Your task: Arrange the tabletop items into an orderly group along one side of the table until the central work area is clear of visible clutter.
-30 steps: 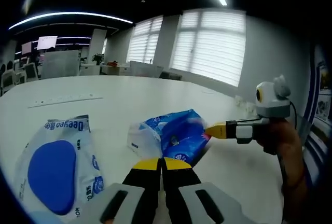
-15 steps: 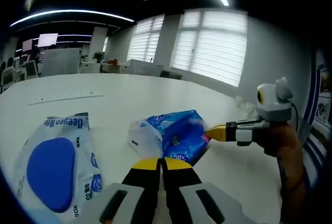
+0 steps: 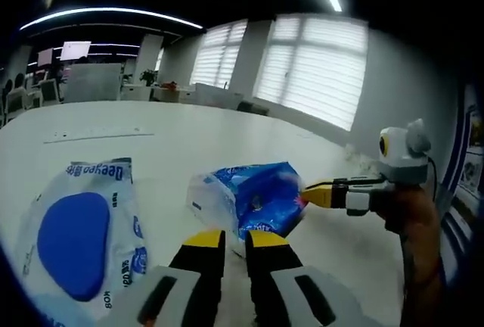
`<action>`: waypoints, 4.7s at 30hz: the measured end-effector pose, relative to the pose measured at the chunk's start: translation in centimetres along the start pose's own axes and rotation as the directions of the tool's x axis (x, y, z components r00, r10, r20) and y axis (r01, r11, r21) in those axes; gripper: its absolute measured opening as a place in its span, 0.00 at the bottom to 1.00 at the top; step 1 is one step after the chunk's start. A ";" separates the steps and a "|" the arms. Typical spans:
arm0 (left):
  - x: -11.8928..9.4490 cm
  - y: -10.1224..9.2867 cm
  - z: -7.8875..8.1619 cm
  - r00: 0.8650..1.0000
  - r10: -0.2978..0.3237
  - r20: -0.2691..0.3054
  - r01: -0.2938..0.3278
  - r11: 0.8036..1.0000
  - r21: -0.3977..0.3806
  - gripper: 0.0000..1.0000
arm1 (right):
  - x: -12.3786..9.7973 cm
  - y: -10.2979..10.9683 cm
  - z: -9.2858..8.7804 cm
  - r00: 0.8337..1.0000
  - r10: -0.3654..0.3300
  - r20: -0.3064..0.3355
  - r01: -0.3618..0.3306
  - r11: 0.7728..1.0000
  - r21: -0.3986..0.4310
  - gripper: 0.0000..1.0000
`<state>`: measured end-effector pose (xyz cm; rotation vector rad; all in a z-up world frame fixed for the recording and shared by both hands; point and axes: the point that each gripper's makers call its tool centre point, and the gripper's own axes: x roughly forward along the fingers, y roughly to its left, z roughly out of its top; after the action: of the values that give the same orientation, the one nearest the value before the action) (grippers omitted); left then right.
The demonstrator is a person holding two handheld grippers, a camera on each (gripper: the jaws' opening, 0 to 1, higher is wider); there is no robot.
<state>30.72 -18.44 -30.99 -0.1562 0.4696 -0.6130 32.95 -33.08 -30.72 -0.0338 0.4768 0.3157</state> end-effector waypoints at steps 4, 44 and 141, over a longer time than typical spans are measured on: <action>0.0 -0.2 0.2 1.000 -0.002 0.008 0.002 1.000 0.012 0.14 | -0.4 -0.1 0.5 1.000 0.001 0.027 -0.002 1.000 0.027 0.10; -3.7 -0.3 1.6 0.995 0.009 0.096 -0.003 0.998 -0.059 0.38 | -1.7 4.4 3.8 0.986 0.100 0.136 -0.099 0.995 -0.012 0.29; -15.9 9.8 0.2 0.940 0.285 0.186 -0.238 0.942 -0.238 0.59 | -1.4 16.3 5.4 0.925 0.374 0.072 -0.346 0.904 -0.251 0.41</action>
<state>24.47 -1.23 -27.54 -0.3549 0.3343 -0.2766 29.19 -17.40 -24.65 -0.1567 0.3229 0.7356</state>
